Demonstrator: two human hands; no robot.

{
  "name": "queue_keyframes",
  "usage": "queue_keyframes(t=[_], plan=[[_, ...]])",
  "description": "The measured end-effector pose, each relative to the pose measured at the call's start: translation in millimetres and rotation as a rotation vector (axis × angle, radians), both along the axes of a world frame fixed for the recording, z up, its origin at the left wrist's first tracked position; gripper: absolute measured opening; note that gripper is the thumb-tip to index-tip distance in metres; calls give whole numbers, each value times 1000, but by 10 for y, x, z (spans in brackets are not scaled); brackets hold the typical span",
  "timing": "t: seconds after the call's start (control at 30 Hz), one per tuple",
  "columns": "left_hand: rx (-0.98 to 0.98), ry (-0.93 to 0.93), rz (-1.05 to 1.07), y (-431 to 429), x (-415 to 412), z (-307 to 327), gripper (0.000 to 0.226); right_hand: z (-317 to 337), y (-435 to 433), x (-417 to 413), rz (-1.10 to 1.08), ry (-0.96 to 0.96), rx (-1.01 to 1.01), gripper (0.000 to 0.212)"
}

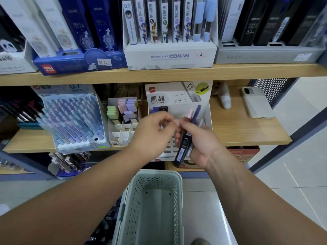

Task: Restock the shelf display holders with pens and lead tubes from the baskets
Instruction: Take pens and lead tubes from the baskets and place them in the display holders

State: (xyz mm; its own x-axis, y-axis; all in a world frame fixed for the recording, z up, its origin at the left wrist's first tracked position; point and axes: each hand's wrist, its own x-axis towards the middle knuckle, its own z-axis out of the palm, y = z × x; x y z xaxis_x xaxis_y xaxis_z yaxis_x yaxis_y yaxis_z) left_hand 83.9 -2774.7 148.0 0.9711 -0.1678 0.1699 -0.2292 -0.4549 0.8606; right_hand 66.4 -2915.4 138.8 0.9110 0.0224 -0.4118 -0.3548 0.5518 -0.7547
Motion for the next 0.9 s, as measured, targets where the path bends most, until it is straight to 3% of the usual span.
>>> queue_keyframes(t=[0.1, 0.23, 0.5, 0.63, 0.9], plan=[[-280, 223, 54, -30, 14, 23, 6, 3, 34, -62, 252, -31, -102, 1], [-312, 318, 39, 35, 25, 55, 3, 20, 40, -105, 389, -58, -133, 10], [-396, 429, 175, 198, -35, 51, 16, 69, 80, -140, 425, -77, -168, 11], [-414, 424, 180, 407, -42, 100, 24, 97, 164, -139, 410, -52, -179, 25], [-343, 304, 201, 1115, 7, 382, 21, 58, 415, -86, 321, -5, -287, 8]])
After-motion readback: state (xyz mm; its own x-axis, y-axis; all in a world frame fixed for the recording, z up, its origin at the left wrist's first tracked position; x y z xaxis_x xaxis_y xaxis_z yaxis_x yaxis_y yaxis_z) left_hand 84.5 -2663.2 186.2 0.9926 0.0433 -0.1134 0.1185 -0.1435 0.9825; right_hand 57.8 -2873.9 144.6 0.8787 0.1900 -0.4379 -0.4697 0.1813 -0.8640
